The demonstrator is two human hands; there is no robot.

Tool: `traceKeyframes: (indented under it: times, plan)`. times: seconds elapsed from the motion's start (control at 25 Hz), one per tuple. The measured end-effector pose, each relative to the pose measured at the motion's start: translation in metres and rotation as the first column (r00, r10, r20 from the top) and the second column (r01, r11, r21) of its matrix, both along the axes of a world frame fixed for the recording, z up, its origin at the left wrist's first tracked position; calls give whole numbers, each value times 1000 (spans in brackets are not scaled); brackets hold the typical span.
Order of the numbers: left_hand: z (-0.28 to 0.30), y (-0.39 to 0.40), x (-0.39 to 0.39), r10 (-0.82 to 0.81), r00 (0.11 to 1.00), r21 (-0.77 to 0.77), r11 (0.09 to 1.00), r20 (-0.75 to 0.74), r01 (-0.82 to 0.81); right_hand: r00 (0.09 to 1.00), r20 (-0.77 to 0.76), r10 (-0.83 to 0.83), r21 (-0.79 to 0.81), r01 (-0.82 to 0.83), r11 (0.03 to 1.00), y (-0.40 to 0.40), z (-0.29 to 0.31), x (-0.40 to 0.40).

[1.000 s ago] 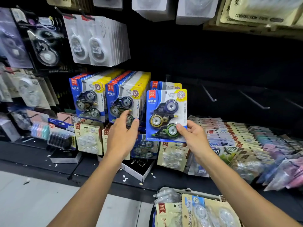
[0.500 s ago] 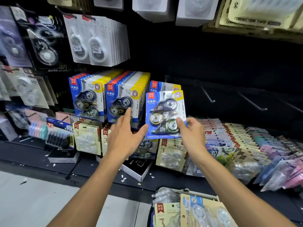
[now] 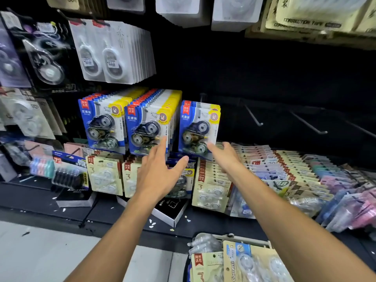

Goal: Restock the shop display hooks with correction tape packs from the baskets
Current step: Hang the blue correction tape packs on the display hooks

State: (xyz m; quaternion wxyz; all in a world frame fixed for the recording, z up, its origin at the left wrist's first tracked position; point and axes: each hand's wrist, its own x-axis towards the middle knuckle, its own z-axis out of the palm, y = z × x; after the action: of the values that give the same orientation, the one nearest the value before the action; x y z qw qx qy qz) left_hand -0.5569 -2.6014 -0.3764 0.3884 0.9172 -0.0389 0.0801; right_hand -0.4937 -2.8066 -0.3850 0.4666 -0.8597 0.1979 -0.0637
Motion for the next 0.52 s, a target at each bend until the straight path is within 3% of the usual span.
traceKeyframes:
  times: [0.12,0.24,0.36,0.52]
  plan:
    - [0,-28,-4,-86,996,-26,996,22,87,999,-27,30,-257,-36,966,-32,-3,-47]
    - [-6,-82,-17,-230,972,68,971,35,228,993,-113,18,-466,-69,882,-90,-14,-113]
    - [-14,-152,-40,-413,909,216,894,56,393,985,-157,-71,-533,-24,846,-155,-14,-185]
    - [-29,-243,-82,-543,834,281,820,101,499,976,-142,-168,-550,64,833,-227,-12,-274]
